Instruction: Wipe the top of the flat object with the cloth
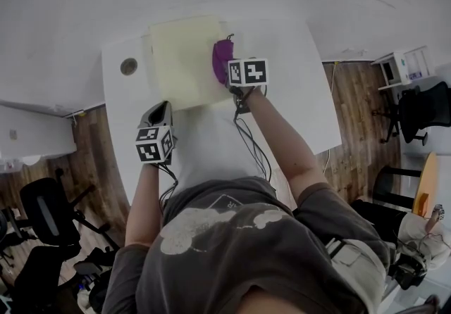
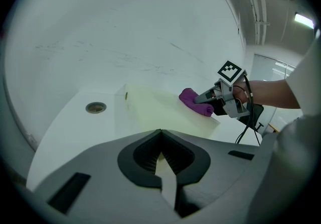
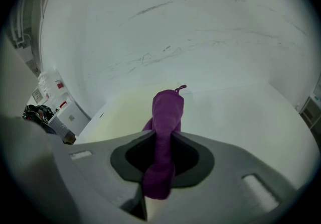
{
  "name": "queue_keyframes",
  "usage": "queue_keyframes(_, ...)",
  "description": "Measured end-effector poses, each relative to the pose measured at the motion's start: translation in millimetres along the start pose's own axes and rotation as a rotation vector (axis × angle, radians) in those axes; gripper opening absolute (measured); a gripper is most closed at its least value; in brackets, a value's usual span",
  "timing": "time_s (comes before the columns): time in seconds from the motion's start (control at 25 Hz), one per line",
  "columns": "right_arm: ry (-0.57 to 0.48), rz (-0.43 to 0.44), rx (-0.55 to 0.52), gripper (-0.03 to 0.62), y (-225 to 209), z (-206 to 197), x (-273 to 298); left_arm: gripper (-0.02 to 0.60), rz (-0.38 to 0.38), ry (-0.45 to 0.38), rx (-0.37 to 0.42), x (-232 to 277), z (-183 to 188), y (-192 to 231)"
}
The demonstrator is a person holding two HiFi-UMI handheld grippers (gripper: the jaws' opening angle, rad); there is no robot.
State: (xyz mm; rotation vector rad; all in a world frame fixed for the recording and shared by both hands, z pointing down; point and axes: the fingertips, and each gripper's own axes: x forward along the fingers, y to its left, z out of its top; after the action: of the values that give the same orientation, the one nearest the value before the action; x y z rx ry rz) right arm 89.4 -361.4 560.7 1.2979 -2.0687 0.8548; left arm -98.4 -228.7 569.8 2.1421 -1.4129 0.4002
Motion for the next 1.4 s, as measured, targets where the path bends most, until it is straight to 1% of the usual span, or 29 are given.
queue_keyframes(0.16, -0.005, -0.017, 0.031, 0.075, -12.7, -1.7, -3.5, -0.002, -0.002, -0.003, -0.004, 0.5, 0.2, 0.6)
queue_keyframes(0.44, -0.01, -0.02, 0.074, 0.075, -19.4, -3.3, -5.2, -0.002, -0.004, -0.001, -0.014, 1.5, -0.4, 0.8)
queue_keyframes(0.52, -0.008, -0.008, 0.088, 0.075, -18.0, -3.3, -6.6, -0.002, -0.013, 0.0, -0.027, 1.4, -0.1, 0.5)
queue_keyframes(0.64, -0.005, 0.016, 0.073, 0.075, -8.5, 0.6, -11.3, -0.002, -0.044, -0.013, -0.065, -0.2, 2.4, 0.3)
queue_keyframes(0.76, -0.02, 0.056, 0.041, 0.075, 12.8, 6.6, -17.8, -0.002, -0.067, -0.026, -0.087, -2.3, 5.0, -0.6)
queue_keyframes(0.88, -0.025, 0.112, 0.001, 0.075, 45.3, 7.1, -21.7, -0.002, -0.083, -0.032, -0.068, -4.3, 7.4, -3.8)
queue_keyframes(1.08, -0.006, 0.225, -0.076, 0.075, 110.3, -4.1, -24.3, -0.002, -0.106, -0.078, -0.039, -13.5, 21.1, -9.1)
queue_keyframes(1.2, 0.012, 0.282, -0.11, 0.075, 144.2, -13.6, -21.6, -0.002, -0.092, -0.076, -0.014, -18.1, 23.6, -4.8)
queue_keyframes(1.4, 0.046, 0.329, -0.158, 0.075, 181.6, -29.3, -14.6, -0.002, -0.041, -0.043, -0.027, -25.4, 17.1, 11.3)
